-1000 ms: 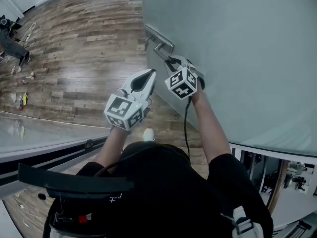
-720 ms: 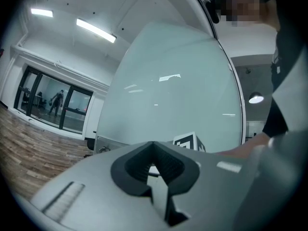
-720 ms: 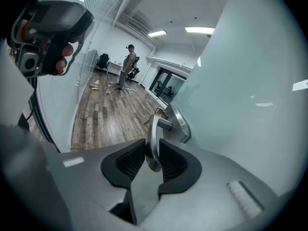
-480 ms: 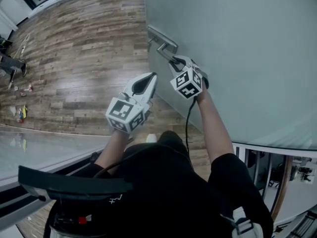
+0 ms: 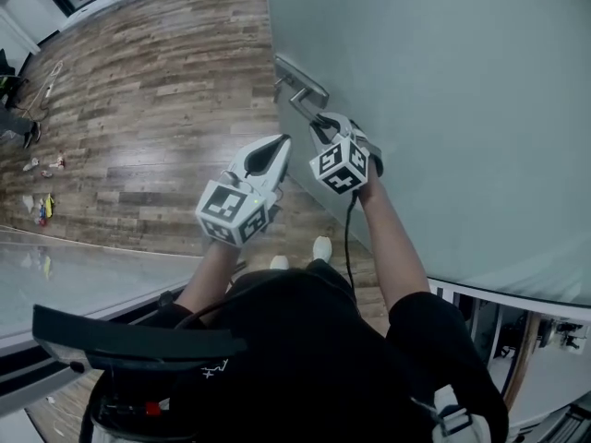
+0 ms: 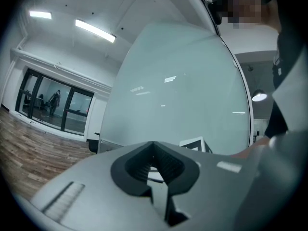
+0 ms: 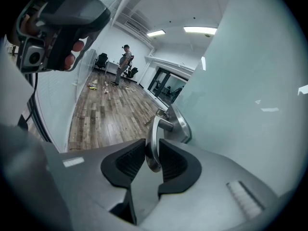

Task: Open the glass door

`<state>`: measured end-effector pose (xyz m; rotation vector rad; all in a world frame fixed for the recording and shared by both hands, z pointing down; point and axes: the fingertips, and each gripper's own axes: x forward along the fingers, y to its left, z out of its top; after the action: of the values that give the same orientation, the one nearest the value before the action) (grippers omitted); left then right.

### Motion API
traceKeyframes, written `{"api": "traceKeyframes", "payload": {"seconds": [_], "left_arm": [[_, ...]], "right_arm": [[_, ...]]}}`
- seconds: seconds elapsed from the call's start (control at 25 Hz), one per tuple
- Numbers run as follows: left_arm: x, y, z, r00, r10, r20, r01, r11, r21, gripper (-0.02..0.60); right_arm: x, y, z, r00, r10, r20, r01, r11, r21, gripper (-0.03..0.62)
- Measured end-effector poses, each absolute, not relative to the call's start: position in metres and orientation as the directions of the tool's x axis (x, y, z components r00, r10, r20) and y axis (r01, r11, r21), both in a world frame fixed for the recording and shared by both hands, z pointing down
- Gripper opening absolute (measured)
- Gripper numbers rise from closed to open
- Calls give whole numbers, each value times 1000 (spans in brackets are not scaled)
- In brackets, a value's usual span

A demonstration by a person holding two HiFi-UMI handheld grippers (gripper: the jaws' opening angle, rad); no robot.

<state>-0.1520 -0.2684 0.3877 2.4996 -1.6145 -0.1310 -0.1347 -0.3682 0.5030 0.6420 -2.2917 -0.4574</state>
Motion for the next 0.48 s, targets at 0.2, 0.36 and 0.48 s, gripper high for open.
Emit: {"api": "traceKeyframes", "payload": {"seconds": [0.2,0.36,0.48], "left_arm": [[-153,-279,377,378,-926,-1,-911,-372,179,0],[-152,-290,376,360,-933,-8,-917,-356,179,0],[-151,-296,380,352,-936,-10,-920,-348,179,0]], "right_arm": [[-135,-367,498,-625,-576,527,-328,806,493,91],[-136,-371,499,-624,-582,522,-340,803,489,92],[-135,-372,502,-622,-590,515,-351,798,491,91]]}}
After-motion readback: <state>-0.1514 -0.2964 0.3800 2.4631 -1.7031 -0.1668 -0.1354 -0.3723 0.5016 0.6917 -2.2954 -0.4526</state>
